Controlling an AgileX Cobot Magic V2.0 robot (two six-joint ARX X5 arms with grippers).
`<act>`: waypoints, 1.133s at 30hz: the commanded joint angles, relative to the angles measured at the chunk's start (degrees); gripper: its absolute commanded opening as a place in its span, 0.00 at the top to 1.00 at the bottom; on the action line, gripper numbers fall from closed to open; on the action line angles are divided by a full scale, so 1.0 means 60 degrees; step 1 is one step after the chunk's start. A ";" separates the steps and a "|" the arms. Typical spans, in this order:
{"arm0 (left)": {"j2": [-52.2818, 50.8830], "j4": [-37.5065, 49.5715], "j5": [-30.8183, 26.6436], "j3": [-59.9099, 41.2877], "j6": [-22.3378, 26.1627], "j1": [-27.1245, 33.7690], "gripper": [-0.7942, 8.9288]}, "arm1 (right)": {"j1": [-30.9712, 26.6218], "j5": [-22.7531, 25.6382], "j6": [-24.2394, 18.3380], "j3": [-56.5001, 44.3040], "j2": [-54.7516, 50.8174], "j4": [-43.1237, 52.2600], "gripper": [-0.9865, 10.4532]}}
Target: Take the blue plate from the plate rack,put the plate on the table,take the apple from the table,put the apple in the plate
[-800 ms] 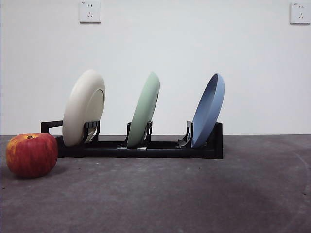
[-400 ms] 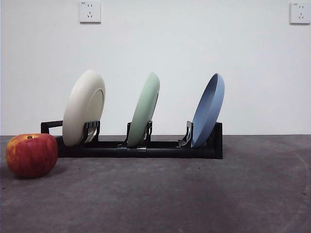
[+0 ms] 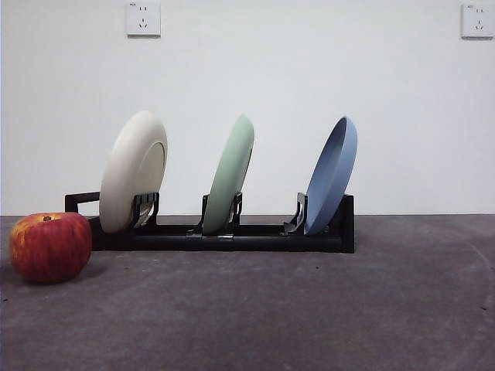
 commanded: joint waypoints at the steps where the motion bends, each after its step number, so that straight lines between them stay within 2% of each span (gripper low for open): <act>1: 0.0634 -0.0204 0.1104 0.0062 -0.0066 -0.0011 0.92 | 0.0000 -0.0135 0.0098 0.0051 0.0605 -0.0324 0.91; 3: 0.1173 -0.0215 0.2393 0.0066 -0.0055 -0.0015 0.92 | 0.0000 -0.0678 0.0025 0.0051 0.1147 -0.0718 0.91; 5: 0.1763 -0.0084 0.3260 0.0066 -0.0058 -0.0033 0.92 | 0.0000 -0.1377 -0.0317 0.0051 0.1672 -0.0911 0.91; 8: 0.2623 -0.0098 0.3534 0.0259 -0.0069 -0.0335 0.92 | 0.0004 -0.2124 -0.0470 0.0051 0.2299 -0.0882 0.91; 12: 0.3974 -0.0095 0.3544 0.1286 -0.0138 -0.1162 0.92 | 0.0004 -0.2160 -0.0616 0.0051 0.2907 -0.0878 0.91; 15: 0.5319 -0.0091 0.3432 0.2812 -0.0178 -0.2040 0.92 | 0.0004 -0.2160 -0.1188 0.0047 0.3107 -0.0849 0.91; 19: 0.7362 -0.0229 0.3432 0.5271 -0.0273 -0.3104 0.92 | 0.0000 -0.2153 -0.1450 0.0047 0.3147 -0.0827 0.91; 25: 1.0000 -0.0364 0.3417 0.8637 -0.0382 -0.4415 0.92 | 0.0000 -0.2087 -0.1490 0.0047 0.3147 -0.0787 0.91; 27: 1.0845 -0.0364 0.3060 0.9650 -0.0379 -0.4827 0.92 | 0.0000 -0.2095 -0.1479 0.0047 0.3147 -0.0794 0.91; 29: 1.1712 -0.0215 0.2601 1.0593 -0.0335 -0.5140 0.92 | 0.0004 -0.2098 -0.1464 0.0047 0.3147 -0.0878 0.91; 34: 1.3795 -0.0149 0.2597 1.2728 -0.0361 -0.5661 0.92 | 0.0004 -0.2098 -0.1461 0.0047 0.3147 -0.1158 0.91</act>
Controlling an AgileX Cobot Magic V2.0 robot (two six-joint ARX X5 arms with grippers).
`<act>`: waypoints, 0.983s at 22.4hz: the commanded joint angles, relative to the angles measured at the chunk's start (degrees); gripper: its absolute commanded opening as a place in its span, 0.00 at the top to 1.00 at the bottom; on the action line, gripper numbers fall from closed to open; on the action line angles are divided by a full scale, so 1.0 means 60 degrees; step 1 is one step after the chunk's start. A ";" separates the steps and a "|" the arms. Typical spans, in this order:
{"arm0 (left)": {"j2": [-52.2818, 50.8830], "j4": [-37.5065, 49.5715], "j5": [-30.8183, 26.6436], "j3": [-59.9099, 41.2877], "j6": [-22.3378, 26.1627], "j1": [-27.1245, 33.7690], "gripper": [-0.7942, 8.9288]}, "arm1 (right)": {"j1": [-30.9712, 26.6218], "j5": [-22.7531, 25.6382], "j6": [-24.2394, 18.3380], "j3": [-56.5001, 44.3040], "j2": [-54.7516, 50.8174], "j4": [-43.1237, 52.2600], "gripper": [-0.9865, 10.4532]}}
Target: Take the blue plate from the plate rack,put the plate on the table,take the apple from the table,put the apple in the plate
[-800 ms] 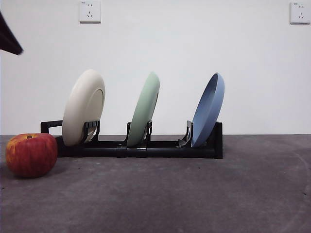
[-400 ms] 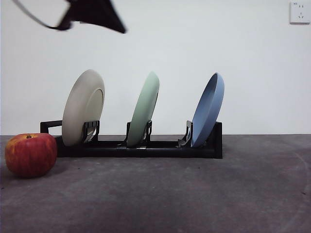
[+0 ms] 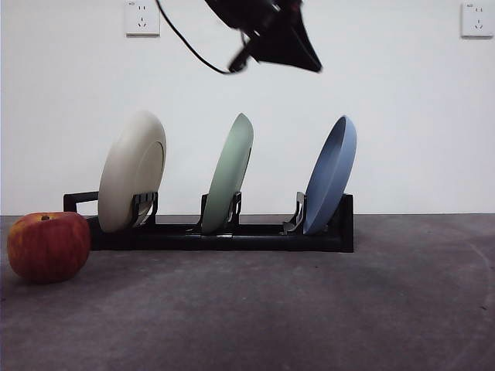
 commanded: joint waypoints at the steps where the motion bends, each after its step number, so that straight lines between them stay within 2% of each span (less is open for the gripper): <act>1: 0.0812 0.0084 -0.0106 0.0608 -0.0168 -0.0204 0.92 | 0.0004 0.0000 -0.0080 0.0029 0.0025 -0.0106 0.91; 3: 0.1071 0.0076 -0.0878 0.0743 -0.0233 -0.0361 0.89 | 0.0004 0.0000 -0.0084 0.0029 0.0025 -0.0178 0.91; 5: 0.1089 0.0069 -0.1636 0.0743 -0.0208 -0.0550 0.68 | 0.0004 0.0004 -0.0084 0.0029 0.0025 -0.0248 0.91; 6: 0.1089 0.0102 -0.1708 0.0743 -0.0153 -0.0634 0.62 | 0.0004 0.0004 -0.0087 0.0029 0.0025 -0.0262 0.91; 17: 0.1869 0.0186 -0.1679 0.0743 -0.0222 -0.0962 0.63 | 0.0004 0.0004 -0.0087 0.0029 0.0025 -0.0262 0.91; 20: 0.1880 0.0244 -0.2018 0.0743 -0.0240 -0.0973 0.63 | 0.0000 0.0004 -0.0087 0.0029 0.0025 -0.0288 0.91; 21: 0.1880 0.0295 -0.2022 0.0743 -0.0240 -0.0973 0.67 | 0.0004 0.0004 -0.0087 0.0029 0.0025 -0.0288 0.91; 22: 0.1880 0.0310 -0.2022 0.0743 -0.0240 -0.0962 0.76 | 0.0000 0.0004 -0.0087 0.0029 0.0025 -0.0288 0.91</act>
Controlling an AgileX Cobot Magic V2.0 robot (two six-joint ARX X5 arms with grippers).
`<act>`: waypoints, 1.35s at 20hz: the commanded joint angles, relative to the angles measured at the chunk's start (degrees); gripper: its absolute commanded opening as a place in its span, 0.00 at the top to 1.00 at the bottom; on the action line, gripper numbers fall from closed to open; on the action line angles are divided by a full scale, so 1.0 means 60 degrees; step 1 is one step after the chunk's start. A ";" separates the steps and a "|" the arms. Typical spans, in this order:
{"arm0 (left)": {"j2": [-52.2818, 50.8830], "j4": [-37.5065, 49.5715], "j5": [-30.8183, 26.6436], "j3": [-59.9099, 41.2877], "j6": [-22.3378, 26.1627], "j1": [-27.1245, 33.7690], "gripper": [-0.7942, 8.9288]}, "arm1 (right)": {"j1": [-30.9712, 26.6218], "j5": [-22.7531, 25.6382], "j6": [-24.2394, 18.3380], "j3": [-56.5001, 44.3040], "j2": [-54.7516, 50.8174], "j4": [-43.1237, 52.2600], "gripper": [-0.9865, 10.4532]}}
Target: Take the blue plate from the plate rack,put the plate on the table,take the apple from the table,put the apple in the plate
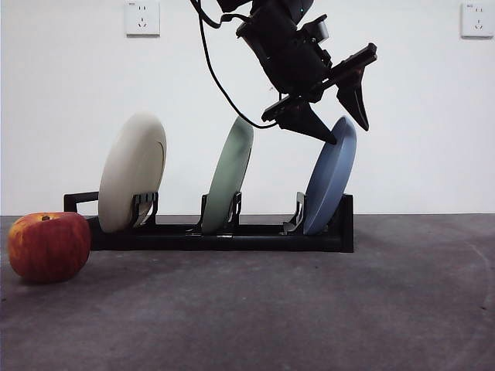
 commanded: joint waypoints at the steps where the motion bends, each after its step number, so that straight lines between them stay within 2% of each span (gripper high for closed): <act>1: 0.0073 0.0076 -0.0011 -0.0007 -0.0062 -0.0004 0.83 | 0.0000 0.0004 -0.0087 0.0029 0.0015 0.0018 0.91; 2: 0.0073 0.0117 0.0066 -0.0007 -0.0062 -0.0004 0.86 | 0.0004 0.0004 -0.0087 0.0029 0.0015 0.0022 0.91; 6: 0.0073 0.0204 0.0124 -0.0007 -0.0066 -0.0015 0.87 | 0.0000 0.0004 -0.0087 0.0029 0.0015 0.0029 0.91; 8: 0.0073 0.0208 0.0124 -0.0007 -0.0157 -0.0011 0.93 | 0.0004 0.0004 -0.0080 0.0029 0.0015 0.0025 0.91; 12: 0.0073 0.0280 0.0131 -0.0007 -0.0783 0.0040 0.93 | 0.0000 0.0004 -0.0058 0.0029 0.0015 0.0022 0.91; 18: -0.0040 0.0237 0.0743 0.0153 -0.0783 0.0058 0.93 | 0.0004 0.0004 -0.0051 0.0029 0.0015 0.0015 0.91; 20: -0.0051 0.0138 0.1144 0.0521 -0.0783 0.0058 0.93 | 0.0000 0.0004 -0.0051 0.0029 0.0015 0.0011 0.91; 23: -0.0051 -0.0229 0.1169 0.1512 -0.0780 0.0047 0.93 | 0.0004 0.0000 -0.0047 0.0029 0.0015 0.0007 0.91; 27: -0.0051 -0.1483 0.1166 0.3344 -0.0772 -0.0011 0.93 | 0.0000 0.0004 -0.0047 0.0029 0.0015 -0.0069 0.91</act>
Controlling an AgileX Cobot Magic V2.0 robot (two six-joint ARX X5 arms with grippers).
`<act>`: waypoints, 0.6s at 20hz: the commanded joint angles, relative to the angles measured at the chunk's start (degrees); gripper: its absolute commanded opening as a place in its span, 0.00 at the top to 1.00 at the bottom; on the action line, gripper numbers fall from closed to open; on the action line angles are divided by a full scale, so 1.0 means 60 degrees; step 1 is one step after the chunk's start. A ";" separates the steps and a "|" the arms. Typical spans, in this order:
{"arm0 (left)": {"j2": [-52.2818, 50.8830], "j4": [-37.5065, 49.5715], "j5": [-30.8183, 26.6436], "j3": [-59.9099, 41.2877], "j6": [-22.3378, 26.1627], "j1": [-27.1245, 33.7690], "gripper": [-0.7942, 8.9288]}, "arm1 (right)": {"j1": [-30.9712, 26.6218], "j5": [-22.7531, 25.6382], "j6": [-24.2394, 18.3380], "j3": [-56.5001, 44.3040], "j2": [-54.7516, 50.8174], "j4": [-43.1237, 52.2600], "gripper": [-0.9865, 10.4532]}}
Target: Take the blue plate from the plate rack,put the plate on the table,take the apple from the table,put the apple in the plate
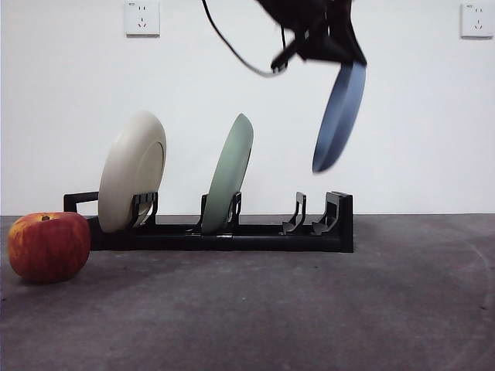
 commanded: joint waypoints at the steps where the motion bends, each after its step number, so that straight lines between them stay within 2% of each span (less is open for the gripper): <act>1: -0.0051 -0.0907 0.0033 0.1086 0.0120 -0.0098 0.93 | 0.0004 0.0004 -0.0051 0.0029 0.0015 -0.0015 0.91; 3: -0.0051 -0.2073 0.0036 0.1942 0.0732 -0.0193 0.93 | 0.0000 0.0004 -0.0044 0.0029 0.0015 -0.0015 0.91; 6: -0.0051 -0.4339 -0.0080 0.3096 0.2091 -0.0375 0.93 | 0.0004 0.0004 -0.0025 0.0029 0.0015 -0.0011 0.91; 8: -0.0051 -0.5592 -0.0812 0.3544 0.2838 -0.0539 0.93 | 0.0004 0.0004 -0.0029 0.0029 0.0015 -0.0015 0.91; 12: -0.0251 -0.5595 -0.0729 0.3555 0.2732 -0.1027 0.93 | 0.0004 0.0004 -0.0029 0.0029 0.0011 -0.0171 0.91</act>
